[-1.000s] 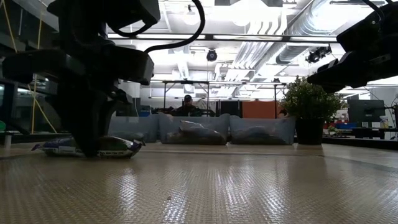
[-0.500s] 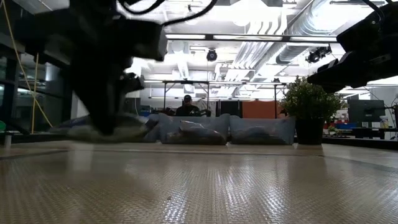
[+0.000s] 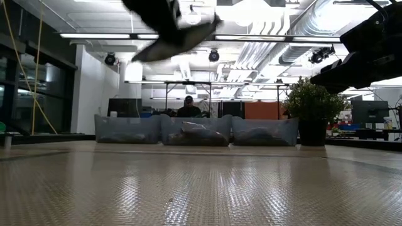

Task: Pick and place Granola Bars by type
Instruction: Put the blue granola bar into the left black bin

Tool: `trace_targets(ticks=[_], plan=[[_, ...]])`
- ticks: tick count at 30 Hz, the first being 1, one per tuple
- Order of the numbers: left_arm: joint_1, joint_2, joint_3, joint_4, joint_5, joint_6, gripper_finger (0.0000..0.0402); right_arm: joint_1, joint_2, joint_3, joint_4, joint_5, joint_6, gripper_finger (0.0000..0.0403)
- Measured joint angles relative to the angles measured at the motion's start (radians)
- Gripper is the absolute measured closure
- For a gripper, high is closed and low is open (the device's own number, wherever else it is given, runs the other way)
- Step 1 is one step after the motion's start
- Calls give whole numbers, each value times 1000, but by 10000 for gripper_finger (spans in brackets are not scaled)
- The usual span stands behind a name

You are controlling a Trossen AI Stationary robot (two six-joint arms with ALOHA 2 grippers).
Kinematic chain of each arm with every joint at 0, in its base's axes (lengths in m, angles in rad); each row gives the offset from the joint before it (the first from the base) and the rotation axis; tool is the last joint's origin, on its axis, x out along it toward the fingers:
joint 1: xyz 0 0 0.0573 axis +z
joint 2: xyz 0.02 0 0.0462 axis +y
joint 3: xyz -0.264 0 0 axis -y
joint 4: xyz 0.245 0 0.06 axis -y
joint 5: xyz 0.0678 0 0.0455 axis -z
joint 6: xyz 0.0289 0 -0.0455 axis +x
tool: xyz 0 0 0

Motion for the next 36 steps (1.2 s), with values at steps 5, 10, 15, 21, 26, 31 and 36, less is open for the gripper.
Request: trace_targets(ticks=[5,10,15,21,26,31,36], plan=[[46,-161,4,-24,-54,11,351,0,-1,0,-1,0,0,402],[102,-344,4,-37,-78,8,351,0,0,0,0,0,0,402],[134,-510,4,-52,-134,29,351,0,0,0,0,0,0,402],[135,-701,-6,-51,-230,44,351,0,0,0,0,0,0,402],[136,-857,-54,-40,-337,47,351,0,0,0,0,0,0,402],[136,-974,-118,0,-484,63,351,0,0,0,0,0,0,402],[136,-1042,-174,22,-678,75,351,0,0,0,0,0,0,402]])
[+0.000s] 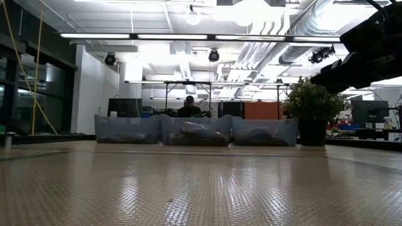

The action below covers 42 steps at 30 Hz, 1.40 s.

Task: Pick and place Granola Bars by type
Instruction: Put the blue granola bar into the left black bin

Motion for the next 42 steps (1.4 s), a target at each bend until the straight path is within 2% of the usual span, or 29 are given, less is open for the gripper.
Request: trace_targets(ticks=[10,12,16,24,27,30,34,42], plan=[[7,-10,-75,3,-393,91,351,0,0,0,0,0,0,402],[32,-20,-76,1,-410,91,351,0,0,0,0,0,0,402],[121,-41,-76,2,-345,101,351,0,0,0,0,0,0,402],[397,-11,-76,19,-60,185,351,0,0,0,0,0,0,402],[523,19,-98,108,75,260,351,0,0,0,0,0,0,402],[659,50,-130,183,232,301,351,0,0,0,0,0,0,402],[845,110,-148,182,474,300,351,0,0,0,0,0,0,402],[1176,339,-166,144,1003,305,351,0,0,0,0,0,0,402]])
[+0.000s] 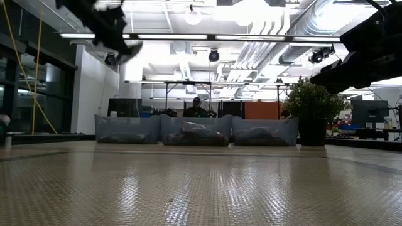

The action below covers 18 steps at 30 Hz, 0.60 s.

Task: Pick and place Granola Bars by type
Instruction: Put the blue granola bar into the left black bin

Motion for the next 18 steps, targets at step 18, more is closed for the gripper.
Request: trace_targets(ticks=[18], plan=[[42,456,100,-275,62,432,351,0,0,0,0,0,0,402]])
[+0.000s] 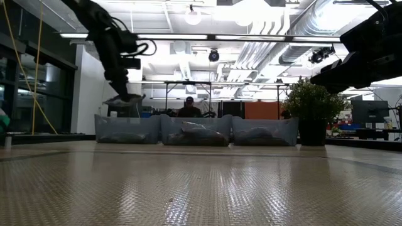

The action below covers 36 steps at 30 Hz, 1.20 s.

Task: Pick and place Granola Bars by type
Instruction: Put the blue granola bar into the left black bin

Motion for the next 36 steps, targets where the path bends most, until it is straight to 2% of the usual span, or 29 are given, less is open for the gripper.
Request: trace_targets(ticks=[11,21,28,31,36], plan=[[-70,189,154,-104,-104,122,351,0,0,0,0,0,0,402],[-80,294,157,-152,-99,112,351,0,0,0,0,0,0,402],[-132,312,157,-118,-102,122,351,0,0,0,0,0,0,402],[-162,324,157,-102,-139,138,350,0,0,0,0,0,0,402],[-188,347,157,-100,-154,120,320,0,0,0,0,0,0,402]])
